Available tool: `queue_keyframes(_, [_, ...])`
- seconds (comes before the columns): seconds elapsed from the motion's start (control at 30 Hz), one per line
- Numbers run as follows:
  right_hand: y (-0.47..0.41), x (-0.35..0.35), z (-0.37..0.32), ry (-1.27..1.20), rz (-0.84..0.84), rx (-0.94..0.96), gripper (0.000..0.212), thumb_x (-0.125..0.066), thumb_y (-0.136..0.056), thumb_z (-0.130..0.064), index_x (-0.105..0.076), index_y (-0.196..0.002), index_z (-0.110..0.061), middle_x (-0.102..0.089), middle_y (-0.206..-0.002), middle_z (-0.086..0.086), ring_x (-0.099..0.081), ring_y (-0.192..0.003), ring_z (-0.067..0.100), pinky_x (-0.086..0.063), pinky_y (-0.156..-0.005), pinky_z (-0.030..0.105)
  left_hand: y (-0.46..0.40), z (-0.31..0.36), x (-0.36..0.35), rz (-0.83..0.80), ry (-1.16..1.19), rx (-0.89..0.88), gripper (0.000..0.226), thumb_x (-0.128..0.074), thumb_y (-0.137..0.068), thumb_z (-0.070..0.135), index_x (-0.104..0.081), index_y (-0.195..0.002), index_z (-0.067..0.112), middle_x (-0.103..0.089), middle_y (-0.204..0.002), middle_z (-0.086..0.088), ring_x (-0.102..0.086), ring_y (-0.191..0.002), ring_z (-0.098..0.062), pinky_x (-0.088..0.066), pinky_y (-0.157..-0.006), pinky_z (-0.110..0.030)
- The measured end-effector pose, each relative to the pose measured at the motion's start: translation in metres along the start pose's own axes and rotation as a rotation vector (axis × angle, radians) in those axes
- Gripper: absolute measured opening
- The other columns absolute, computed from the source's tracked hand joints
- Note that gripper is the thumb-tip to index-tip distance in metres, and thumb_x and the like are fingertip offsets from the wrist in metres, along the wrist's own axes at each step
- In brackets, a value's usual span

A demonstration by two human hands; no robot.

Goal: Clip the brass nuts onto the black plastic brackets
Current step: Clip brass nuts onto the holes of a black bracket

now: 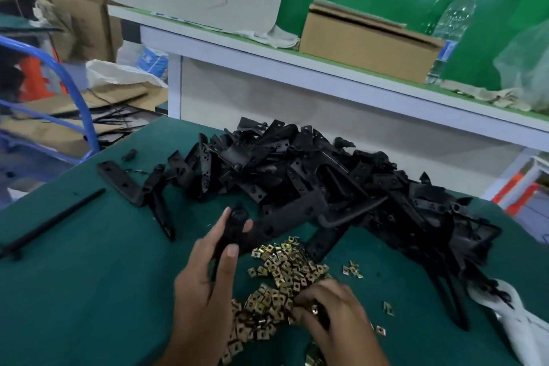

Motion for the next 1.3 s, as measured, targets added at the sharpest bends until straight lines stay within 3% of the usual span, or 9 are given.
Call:
queue_keyframes(0.1, [0.001, 0.002, -0.001, -0.051, 0.025, -0.073, 0.008, -0.074, -0.089, -0.038, -0.069, -0.094, -0.034, -0.054, -0.096, -0.024, -0.049, -0.098, -0.001, -0.036, -0.083, 0.011, 0.001, 0.001, 0.003, 0.071, 0.026, -0.028, 0.035, -0.057, -0.096, 0.053, -0.056, -0.130, 0.054, -0.074, -0.100, 0.020, -0.067, -0.092, 0.009, -0.047, -0.076, -0.003])
queue_keyframes(0.2, [0.001, 0.009, 0.003, -0.115, 0.047, -0.218, 0.032, -0.077, -0.087, -0.017, -0.060, -0.092, -0.043, -0.056, -0.090, -0.024, -0.057, -0.092, 0.003, -0.037, -0.074, 0.002, -0.009, -0.009, 0.008, 0.082, 0.223, 0.167, 0.022, -0.069, -0.089, 0.052, -0.067, -0.107, 0.039, -0.057, -0.069, -0.023, -0.055, -0.061, -0.023, -0.047, -0.057, -0.026])
queue_keyframes(0.3, [0.003, 0.020, 0.011, -0.238, 0.233, -0.209, 0.029, -0.086, -0.076, -0.023, -0.063, -0.080, -0.041, -0.066, -0.079, -0.019, -0.062, -0.079, 0.003, -0.042, -0.069, 0.009, -0.016, -0.021, 0.003, -0.036, 0.494, 0.379, 0.021, -0.076, -0.078, 0.037, -0.068, -0.092, 0.024, -0.055, -0.063, -0.015, -0.056, -0.053, -0.020, -0.048, -0.048, -0.025])
queue_keyframes(0.47, [0.000, 0.019, 0.025, -1.578, 0.281, -0.615, 0.026, -0.075, -0.076, -0.025, -0.068, -0.098, -0.014, -0.055, -0.072, -0.003, -0.055, -0.063, 0.006, -0.052, -0.055, 0.017, -0.003, -0.026, -0.014, -0.293, 0.593, 0.461, 0.041, -0.091, -0.070, 0.039, -0.061, -0.086, 0.016, -0.057, -0.058, -0.005, -0.054, -0.042, -0.015, -0.047, -0.042, -0.022])
queue_keyframes(0.57, [-0.001, 0.020, 0.022, -2.044, 0.200, -0.681, 0.027, -0.069, -0.082, -0.023, -0.061, -0.104, -0.010, -0.053, -0.079, 0.001, -0.048, -0.067, 0.007, -0.050, -0.050, 0.017, 0.004, -0.030, -0.016, -0.328, 0.241, 0.289, 0.046, -0.079, -0.070, 0.064, -0.060, -0.083, 0.025, -0.054, -0.060, 0.003, -0.049, -0.054, -0.013, -0.043, -0.055, -0.023])
queue_keyframes(0.7, [-0.001, 0.013, 0.019, -2.064, 0.140, -0.707, 0.021, -0.066, -0.087, -0.024, -0.060, -0.100, -0.010, -0.053, -0.080, 0.002, -0.050, -0.067, 0.009, -0.052, -0.052, 0.018, 0.017, -0.021, -0.024, -0.438, 0.022, 0.102, 0.030, -0.055, -0.088, 0.062, -0.059, -0.089, 0.032, -0.052, -0.069, 0.013, -0.043, -0.061, 0.000, -0.035, -0.057, -0.013])
queue_keyframes(0.9, [-0.001, 0.010, 0.011, -1.887, 0.053, -0.658, 0.015, -0.069, -0.083, -0.021, -0.064, -0.091, -0.010, -0.055, -0.076, 0.001, -0.048, -0.056, 0.005, -0.045, -0.044, 0.015, 0.026, -0.013, -0.027, -0.706, -0.057, 0.121, 0.034, -0.069, -0.082, 0.048, -0.050, -0.111, 0.043, -0.061, -0.100, 0.013, -0.060, -0.080, -0.002, -0.046, -0.069, -0.013])
queue_keyframes(1.1, [0.002, 0.009, 0.009, -1.734, 0.072, -0.583, 0.005, -0.073, -0.075, -0.017, -0.070, -0.073, -0.013, -0.063, -0.079, 0.005, -0.055, -0.057, 0.005, -0.045, -0.045, 0.016, 0.020, -0.014, -0.026, -0.666, -0.067, 0.220, 0.036, -0.077, -0.067, 0.058, -0.064, -0.098, 0.045, -0.073, -0.097, 0.016, -0.068, -0.087, -0.003, -0.048, -0.071, -0.010])
queue_keyframes(1.3, [0.002, 0.022, 0.010, -1.618, 0.084, -0.558, 0.021, -0.073, -0.078, -0.019, -0.081, -0.097, -0.021, -0.076, -0.098, 0.006, -0.070, -0.076, 0.006, -0.052, -0.057, 0.015, 0.019, -0.015, -0.027, -0.669, 0.052, 0.287, 0.045, -0.087, -0.062, 0.059, -0.074, -0.100, 0.039, -0.075, -0.098, 0.012, -0.071, -0.089, -0.004, -0.053, -0.072, -0.012])
Point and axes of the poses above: each hand's wrist, its own y-axis away from the middle knuckle, its own x-axis out of the back of the hand, z = x × y, the point moved 3 cm from there along -y, towards the middle knuckle
